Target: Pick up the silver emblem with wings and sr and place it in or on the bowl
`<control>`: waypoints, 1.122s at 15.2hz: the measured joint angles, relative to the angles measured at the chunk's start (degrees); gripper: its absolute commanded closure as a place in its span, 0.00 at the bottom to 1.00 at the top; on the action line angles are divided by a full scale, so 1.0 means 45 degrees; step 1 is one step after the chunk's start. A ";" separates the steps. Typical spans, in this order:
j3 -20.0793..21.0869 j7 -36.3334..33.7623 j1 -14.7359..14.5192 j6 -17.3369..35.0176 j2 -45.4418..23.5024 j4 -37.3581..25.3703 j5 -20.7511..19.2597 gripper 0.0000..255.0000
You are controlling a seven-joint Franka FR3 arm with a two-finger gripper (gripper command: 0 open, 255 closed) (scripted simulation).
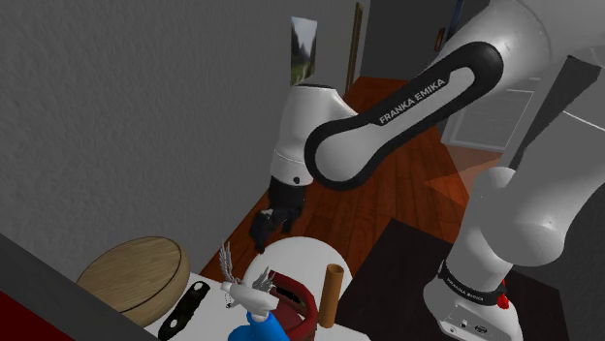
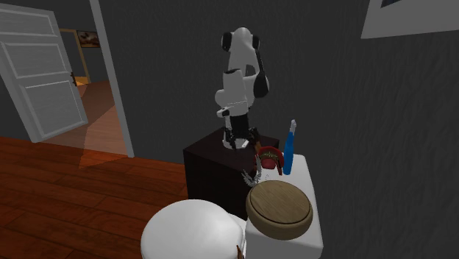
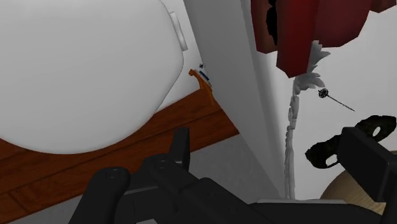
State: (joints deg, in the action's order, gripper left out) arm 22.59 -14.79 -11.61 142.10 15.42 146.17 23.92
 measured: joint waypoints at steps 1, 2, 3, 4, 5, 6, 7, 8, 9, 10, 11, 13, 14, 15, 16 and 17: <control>0.0220 -0.0186 -0.0054 0.0550 -0.0543 -0.0120 0.0009 0.00; 0.0401 -0.0406 -0.0101 0.0912 -0.0925 -0.0276 -0.0023 0.00; 0.0616 -0.0692 -0.0142 0.1332 -0.1412 -0.0483 -0.0129 0.00; 0.0750 -0.0854 -0.0157 0.1787 -0.1933 -0.0651 -0.0229 0.00; 0.0858 -0.1041 -0.0167 0.2166 -0.2394 -0.0832 -0.0376 0.00; 0.0938 -0.1220 -0.0183 0.2436 -0.2751 -0.0982 -0.0529 0.00; 0.0991 -0.1364 -0.0203 0.2626 -0.2993 -0.1070 -0.0652 0.00; 0.1015 -0.1425 -0.0212 0.2830 -0.3210 -0.1096 -0.0737 0.00; 0.1038 -0.1506 -0.0226 0.3048 -0.3456 -0.1128 -0.0848 0.00; 0.1047 -0.1560 -0.0237 0.3215 -0.3636 -0.1143 -0.0931 0.00; 0.1057 -0.1659 -0.0258 0.3401 -0.3860 -0.1180 -0.1060 0.00; 0.1062 -0.1824 -0.0311 0.3727 -0.4222 -0.1216 -0.1271 0.00; 0.1053 -0.1852 -0.0317 0.3788 -0.4311 -0.1241 -0.1325 0.00; 0.1053 -0.1871 -0.0326 0.3833 -0.4350 -0.1241 -0.1346 0.00; 0.1054 -0.1879 -0.0331 0.3855 -0.4365 -0.1238 -0.1354 0.00; 0.1054 -0.1886 -0.0334 0.3867 -0.4376 -0.1238 -0.1361 0.00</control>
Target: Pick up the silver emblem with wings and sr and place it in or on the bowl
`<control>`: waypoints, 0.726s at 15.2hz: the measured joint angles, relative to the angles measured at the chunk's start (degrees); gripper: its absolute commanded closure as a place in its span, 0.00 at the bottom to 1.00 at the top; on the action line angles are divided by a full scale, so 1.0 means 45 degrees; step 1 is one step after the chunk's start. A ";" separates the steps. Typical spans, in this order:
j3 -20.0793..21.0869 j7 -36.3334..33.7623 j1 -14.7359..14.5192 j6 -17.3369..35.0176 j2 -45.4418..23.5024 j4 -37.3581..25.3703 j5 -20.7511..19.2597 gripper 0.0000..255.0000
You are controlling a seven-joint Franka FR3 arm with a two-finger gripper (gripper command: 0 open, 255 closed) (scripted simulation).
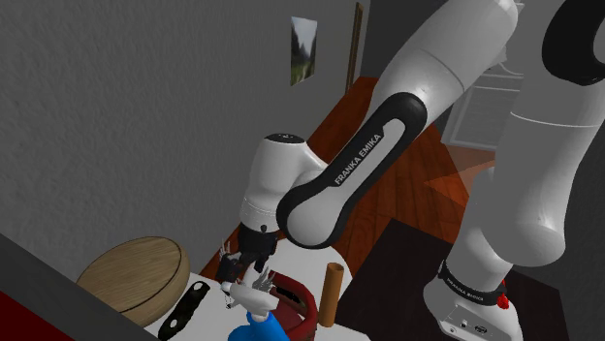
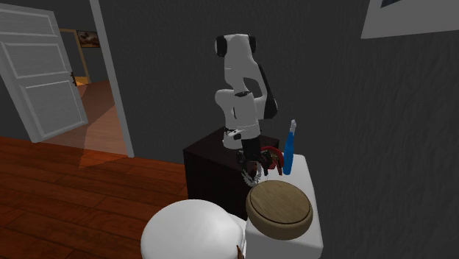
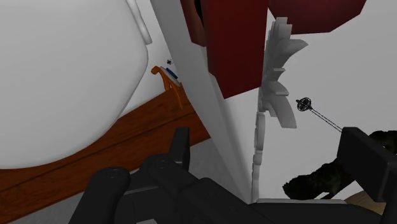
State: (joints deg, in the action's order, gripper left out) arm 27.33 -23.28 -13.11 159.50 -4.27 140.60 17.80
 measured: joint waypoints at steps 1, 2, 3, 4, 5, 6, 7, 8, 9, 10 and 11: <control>0.0000 -0.0006 -0.0003 0.0009 -0.0008 -0.0001 -0.0006 0.00; 0.0000 -0.0006 -0.0003 0.0014 -0.0010 0.0001 -0.0006 0.00; 0.0001 -0.0005 -0.0003 0.0016 -0.0011 0.0002 -0.0005 1.00; 0.0001 -0.0004 -0.0003 0.0018 -0.0011 0.0004 -0.0004 1.00; 0.0001 -0.0002 -0.0002 0.0017 -0.0012 0.0006 -0.0003 1.00; 0.0001 -0.0002 -0.0002 0.0017 -0.0012 0.0007 -0.0003 1.00; 0.0001 -0.0002 -0.0002 0.0018 -0.0013 0.0008 -0.0003 1.00; 0.0000 -0.0001 -0.0002 0.0019 -0.0009 0.0006 -0.0003 1.00; -0.0002 -0.0002 0.0000 0.0019 -0.0010 0.0006 -0.0004 1.00; -0.0001 -0.0001 -0.0001 0.0019 -0.0011 0.0005 -0.0004 1.00; -0.0001 -0.0001 -0.0001 0.0019 -0.0013 0.0005 -0.0004 1.00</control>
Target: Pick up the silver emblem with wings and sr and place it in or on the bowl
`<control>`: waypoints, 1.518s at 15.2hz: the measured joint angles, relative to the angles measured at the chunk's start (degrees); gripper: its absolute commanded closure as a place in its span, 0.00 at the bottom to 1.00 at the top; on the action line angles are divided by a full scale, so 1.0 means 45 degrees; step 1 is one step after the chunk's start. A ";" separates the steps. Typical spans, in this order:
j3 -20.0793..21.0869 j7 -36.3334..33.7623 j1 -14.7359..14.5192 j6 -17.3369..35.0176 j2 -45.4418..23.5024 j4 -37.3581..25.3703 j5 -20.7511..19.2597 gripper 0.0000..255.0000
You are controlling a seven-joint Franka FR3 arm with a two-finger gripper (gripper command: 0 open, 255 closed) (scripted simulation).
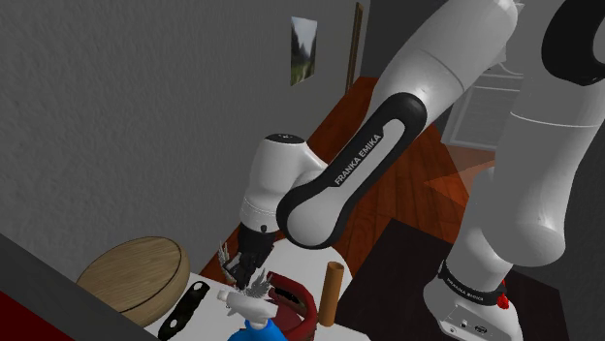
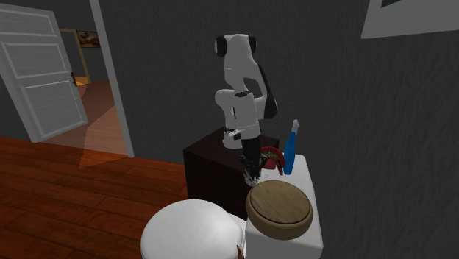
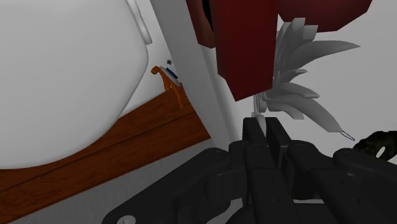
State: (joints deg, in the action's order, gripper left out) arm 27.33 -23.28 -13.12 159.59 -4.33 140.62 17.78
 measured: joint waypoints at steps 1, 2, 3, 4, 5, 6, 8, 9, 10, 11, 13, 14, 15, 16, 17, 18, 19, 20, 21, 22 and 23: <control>0.0000 0.0001 0.0000 0.0000 -0.0001 0.0000 0.0000 1.00; 0.0000 -0.0004 -0.0001 0.0000 -0.0003 -0.0003 -0.0004 1.00; 0.0009 0.0017 0.0007 -0.0076 0.0085 0.0007 0.0041 1.00; 0.0008 0.0039 0.0025 -0.0217 0.0195 -0.0026 0.0078 1.00; 0.0010 -0.0001 0.0024 -0.0367 0.0296 -0.0084 0.0073 1.00; 0.0007 0.0034 0.0046 -0.0554 0.0456 -0.0117 0.0132 1.00; 0.0010 0.0023 0.0058 -0.0887 0.0730 -0.0190 0.0196 1.00; 0.0021 0.0019 0.0054 -0.1099 0.0959 -0.0189 0.0273 1.00; 0.0014 -0.0005 0.0061 -0.1284 0.1069 -0.0268 0.0271 1.00; -0.0001 0.0054 0.0072 -0.1504 0.1294 -0.0270 0.0371 1.00; -0.0029 0.0034 0.0090 -0.1896 0.1559 -0.0407 0.0400 1.00; -0.0042 0.0035 0.0093 -0.2076 0.1707 -0.0445 0.0436 1.00; -0.0056 0.0018 0.0100 -0.2270 0.1833 -0.0518 0.0442 1.00; -0.0059 -0.0023 0.0097 -0.2461 0.1966 -0.0586 0.0448 1.00; -0.0069 -0.0062 0.0098 -0.2685 0.2110 -0.0676 0.0450 1.00; -0.0090 -0.0056 0.0110 -0.2820 0.2188 -0.0734 0.0455 1.00; -0.0127 -0.0023 0.0128 -0.2987 0.2289 -0.0793 0.0475 1.00; -0.0142 -0.0050 0.0132 -0.3179 0.2410 -0.0870 0.0478 1.00; -0.0168 -0.0052 0.0132 -0.3398 0.2580 -0.0927 0.0509 1.00; -0.0189 -0.0070 0.0133 -0.3614 0.2730 -0.1000 0.0525 1.00; -0.0196 -0.0105 0.0126 -0.3782 0.2853 -0.1054 0.0536 1.00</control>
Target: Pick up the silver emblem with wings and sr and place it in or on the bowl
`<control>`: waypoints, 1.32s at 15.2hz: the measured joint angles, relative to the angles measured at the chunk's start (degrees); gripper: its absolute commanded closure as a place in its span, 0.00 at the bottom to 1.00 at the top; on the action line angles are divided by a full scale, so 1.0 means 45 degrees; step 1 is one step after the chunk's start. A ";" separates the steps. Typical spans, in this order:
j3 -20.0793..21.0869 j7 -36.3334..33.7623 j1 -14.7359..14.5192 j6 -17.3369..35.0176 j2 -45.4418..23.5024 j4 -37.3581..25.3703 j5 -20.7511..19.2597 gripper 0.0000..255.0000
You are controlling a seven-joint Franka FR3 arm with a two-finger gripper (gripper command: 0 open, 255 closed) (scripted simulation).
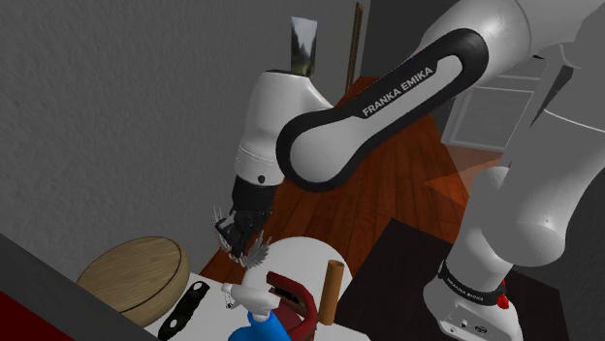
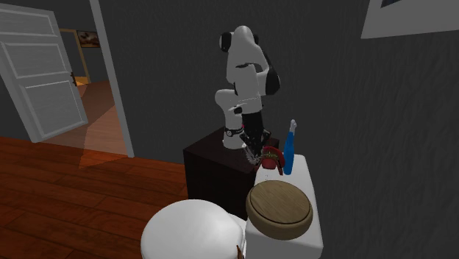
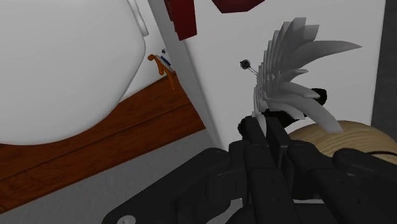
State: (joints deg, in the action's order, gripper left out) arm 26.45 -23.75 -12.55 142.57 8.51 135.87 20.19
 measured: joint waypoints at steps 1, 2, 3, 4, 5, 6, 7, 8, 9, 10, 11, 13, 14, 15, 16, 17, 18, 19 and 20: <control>-0.0006 -0.0049 0.0000 -0.0187 0.0097 -0.0098 -0.0013 1.00; -0.0034 -0.0064 0.0011 -0.0387 0.0200 -0.0198 -0.0020 1.00; -0.0082 -0.0038 0.0037 -0.0571 0.0271 -0.0302 -0.0027 1.00; -0.0093 -0.0074 0.0039 -0.0735 0.0361 -0.0383 -0.0033 1.00; -0.0113 -0.0096 0.0044 -0.0912 0.0452 -0.0472 -0.0039 1.00; -0.0144 -0.0096 0.0053 -0.1086 0.0546 -0.0551 -0.0036 1.00; -0.0164 -0.0133 0.0061 -0.1289 0.0635 -0.0672 -0.0052 1.00; -0.0175 -0.0171 0.0073 -0.1445 0.0666 -0.0801 -0.0084 1.00; -0.0214 -0.0164 0.0078 -0.1632 0.0787 -0.0867 -0.0067 1.00; -0.0241 -0.0187 0.0090 -0.1827 0.0867 -0.0986 -0.0082 1.00; -0.0244 -0.0240 0.0097 -0.1989 0.0901 -0.1120 -0.0115 1.00; -0.0204 -0.0375 0.0128 -0.2165 0.0772 -0.1443 -0.0243 1.00; -0.0061 -0.0640 0.0176 -0.2137 0.0299 -0.1910 -0.0519 1.00; 0.0040 -0.0858 0.0219 -0.2098 -0.0151 -0.2317 -0.0791 1.00; 0.0153 -0.1148 0.0252 -0.2125 -0.0678 -0.2867 -0.1137 1.00; 0.0256 -0.1464 0.0261 -0.2157 -0.1244 -0.3458 -0.1522 1.00; 0.0322 -0.1731 0.0251 -0.2156 -0.1787 -0.3980 -0.1889 1.00; 0.0407 -0.2060 0.0175 -0.2125 -0.2281 -0.4428 -0.2247 1.00; 0.0439 -0.2316 0.0111 -0.2203 -0.2764 -0.4962 -0.2591 1.00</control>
State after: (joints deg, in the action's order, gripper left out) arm 28.42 -34.17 -12.05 132.65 -3.92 113.54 8.53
